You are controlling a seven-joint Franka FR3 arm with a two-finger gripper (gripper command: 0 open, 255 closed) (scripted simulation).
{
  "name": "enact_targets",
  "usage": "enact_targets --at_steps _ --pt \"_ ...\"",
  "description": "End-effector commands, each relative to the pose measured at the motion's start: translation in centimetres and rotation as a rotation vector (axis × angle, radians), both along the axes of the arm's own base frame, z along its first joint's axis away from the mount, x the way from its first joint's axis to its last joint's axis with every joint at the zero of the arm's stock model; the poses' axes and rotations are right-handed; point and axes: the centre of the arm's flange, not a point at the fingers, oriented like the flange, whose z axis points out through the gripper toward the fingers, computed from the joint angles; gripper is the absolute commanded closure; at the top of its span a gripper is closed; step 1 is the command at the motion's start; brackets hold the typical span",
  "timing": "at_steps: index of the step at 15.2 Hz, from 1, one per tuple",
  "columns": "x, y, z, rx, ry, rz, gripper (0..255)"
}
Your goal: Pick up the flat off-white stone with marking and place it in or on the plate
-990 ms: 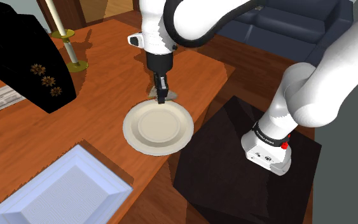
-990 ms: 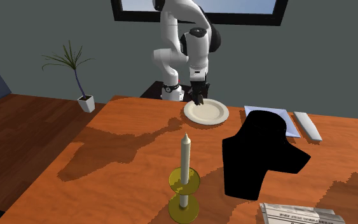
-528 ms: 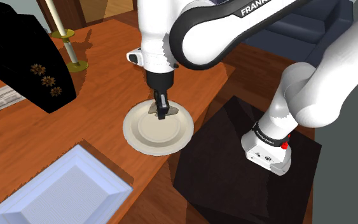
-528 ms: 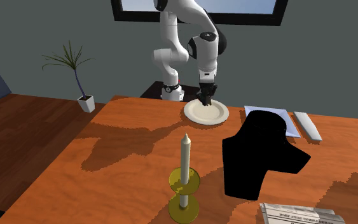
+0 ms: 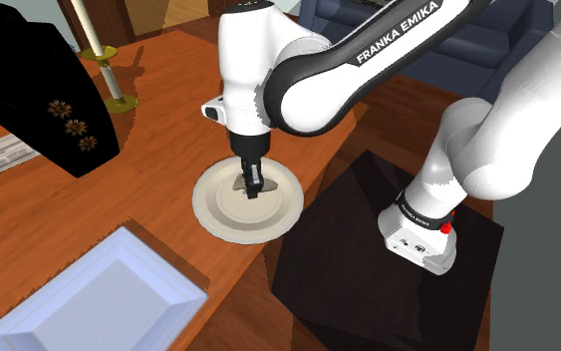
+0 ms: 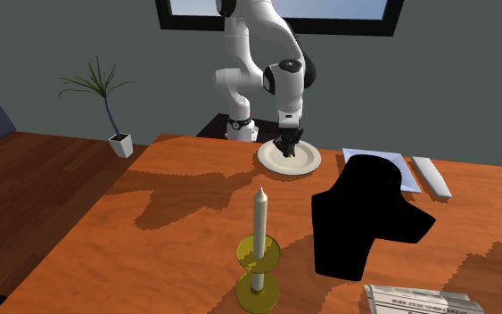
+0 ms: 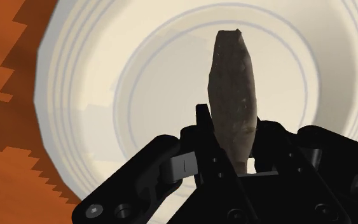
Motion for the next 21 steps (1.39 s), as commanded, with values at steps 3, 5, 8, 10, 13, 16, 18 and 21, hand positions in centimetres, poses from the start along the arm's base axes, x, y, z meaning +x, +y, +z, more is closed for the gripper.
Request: enact_targets --at_steps 3,5,8,10,13,16,18,21 --pt "0.0 0.0 -0.8 -0.002 0.003 0.001 255" --pt "0.0 0.0 -0.8 -0.002 0.003 0.001 255" --pt "0.0 0.0 -0.8 -0.002 0.003 0.001 255" --pt "0.0 0.1 -0.9 -0.002 0.003 0.0 0" --pt "0.3 0.2 -1.0 -0.002 0.003 0.0 0" --pt "0.2 -0.1 1.9 -0.002 0.003 0.001 0" --pt "0.4 -0.3 4.2 -0.002 0.003 0.001 0" --pt "0.4 -0.3 4.2 -0.002 0.003 0.001 0"
